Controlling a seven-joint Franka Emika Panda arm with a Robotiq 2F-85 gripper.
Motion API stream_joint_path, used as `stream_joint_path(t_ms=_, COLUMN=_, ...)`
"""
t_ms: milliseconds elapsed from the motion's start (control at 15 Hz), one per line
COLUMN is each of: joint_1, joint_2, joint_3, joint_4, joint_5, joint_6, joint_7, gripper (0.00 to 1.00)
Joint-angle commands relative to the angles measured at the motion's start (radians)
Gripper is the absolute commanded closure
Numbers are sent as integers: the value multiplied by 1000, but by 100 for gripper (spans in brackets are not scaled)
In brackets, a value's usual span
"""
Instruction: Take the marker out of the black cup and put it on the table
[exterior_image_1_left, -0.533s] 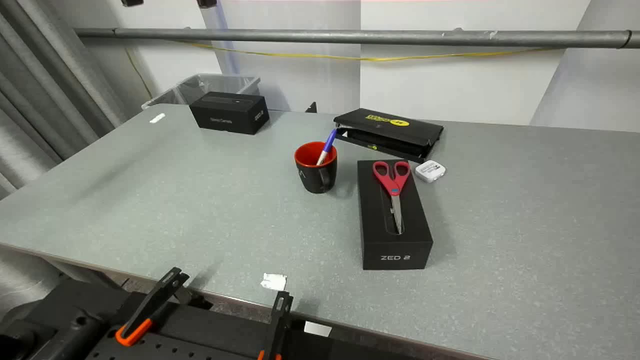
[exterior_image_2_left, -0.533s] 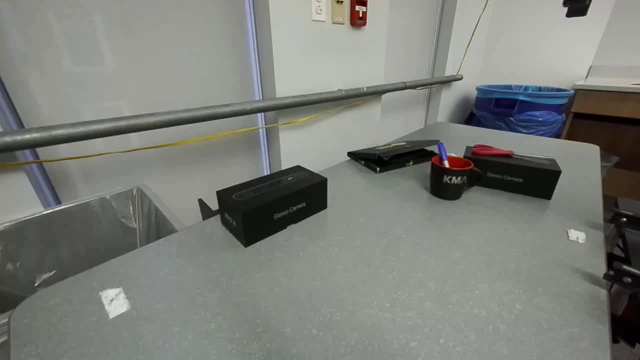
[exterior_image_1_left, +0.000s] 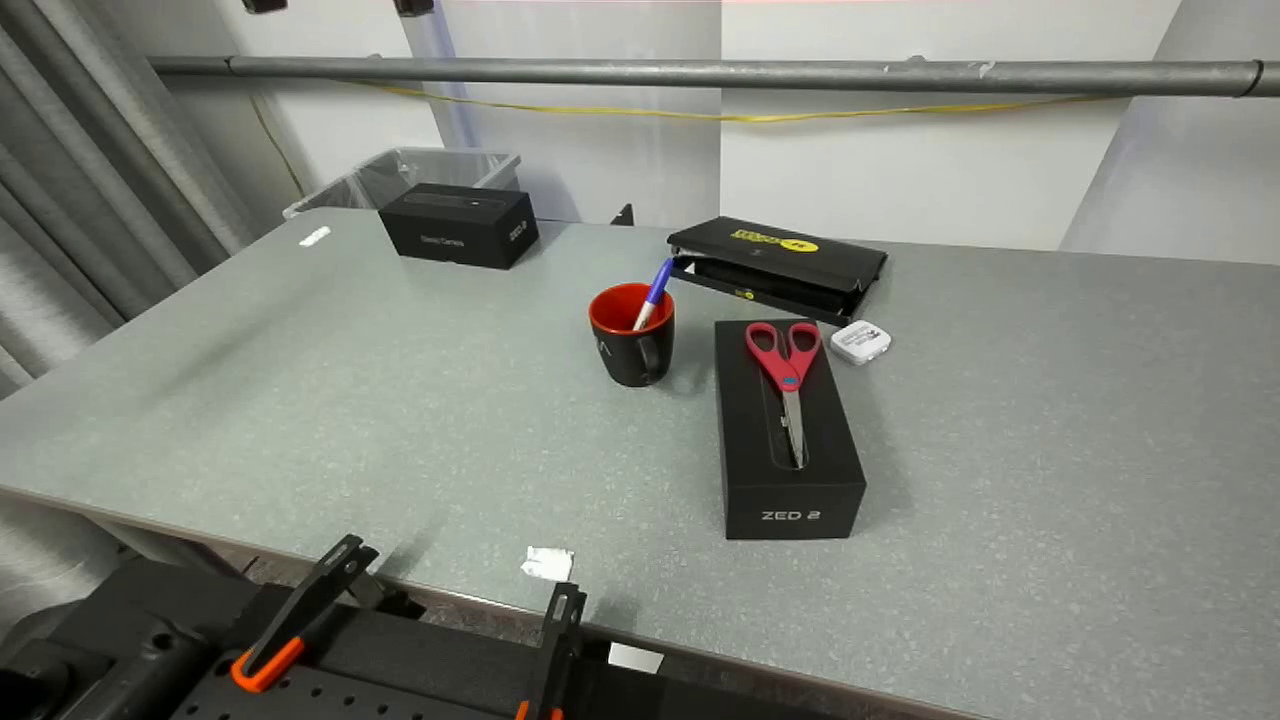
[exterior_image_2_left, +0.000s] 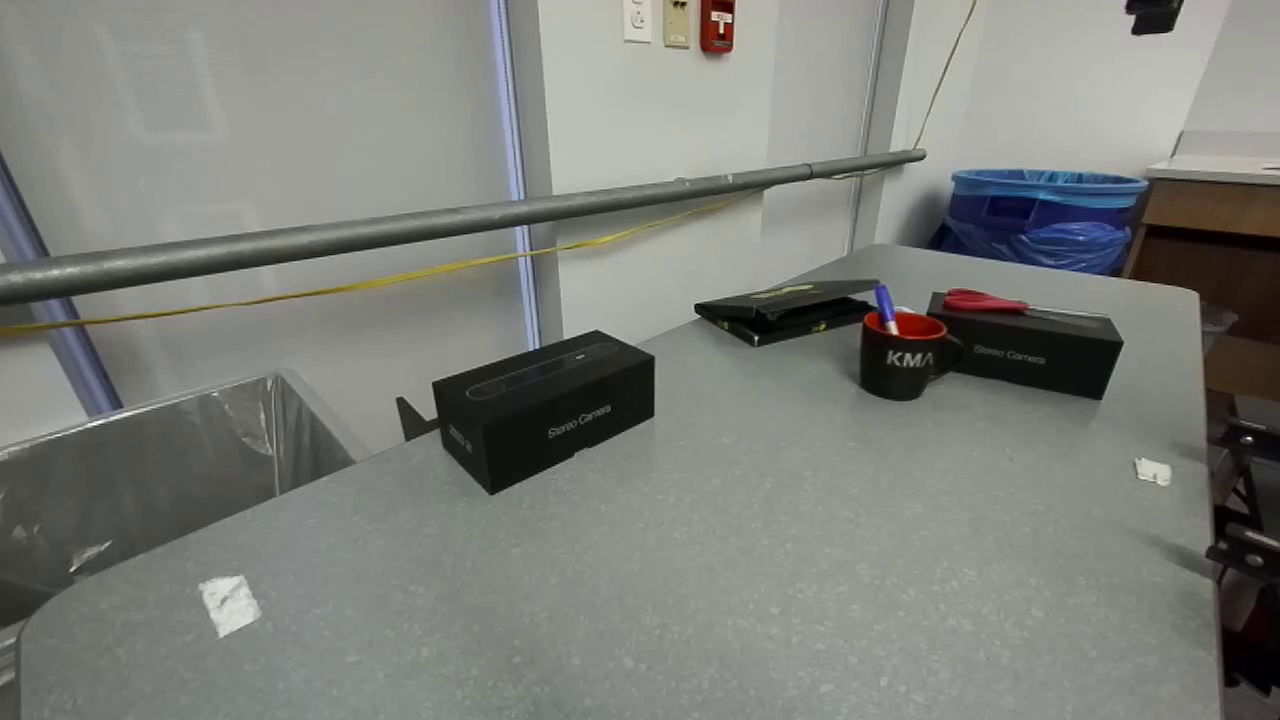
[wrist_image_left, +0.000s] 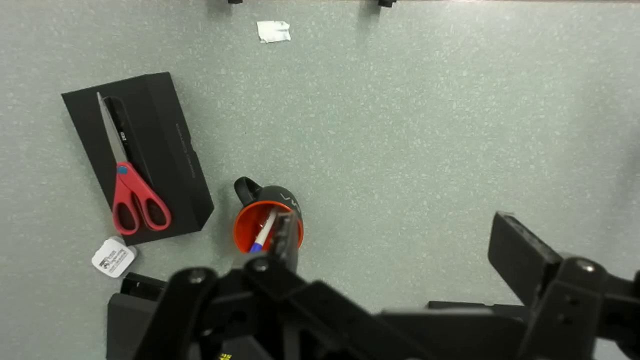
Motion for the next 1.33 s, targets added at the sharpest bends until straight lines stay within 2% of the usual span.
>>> stream_joint_path(t_ms=0, joint_1=-2, joint_2=0, joint_3=1, joint_4=2, joint_5=1, joint_6=-2, joint_7=-1, gripper=0)
stream_joint_path(t_ms=133, joint_1=-2, joint_2=0, joint_3=1, joint_4=2, joint_5=1, joint_6=-2, joint_7=-1, gripper=0)
stream_joint_path(t_ms=333, joint_1=-22, joint_2=43, joint_3=11, joint_4=-8, joint_5=-27, joint_6=108, joint_7=29, gripper=0)
stream_joint_path(t_ms=600, joint_1=-62, joint_2=185, joint_3=-7, joint_4=-10, joint_5=-45, joint_6=327, joint_7=39, gripper=0)
stream_joint_path(t_ms=800, joint_1=-104, joint_2=325, joint_3=-23, joint_4=27, joint_5=-67, joint_6=446, joint_7=58, gripper=0)
stream_joint_path(t_ms=933, joint_1=-113, joint_2=384, joint_3=-40, joint_4=61, joint_5=-60, joint_6=442, joint_7=70, gripper=0)
stream_joint_path(t_ms=1000, joint_1=-104, joint_2=387, joint_3=-51, joint_4=73, joint_5=-28, joint_6=407, joint_7=49, gripper=0)
stream_joint_path(t_ms=1067, joint_1=-99, joint_2=346, joint_3=-49, joint_4=18, joint_5=-41, joint_6=438, joint_7=37, gripper=0)
stream_joint_path(t_ms=1267, joint_1=-100, joint_2=384, joint_3=-56, joint_4=49, joint_5=-39, joint_6=436, joint_7=37, gripper=0)
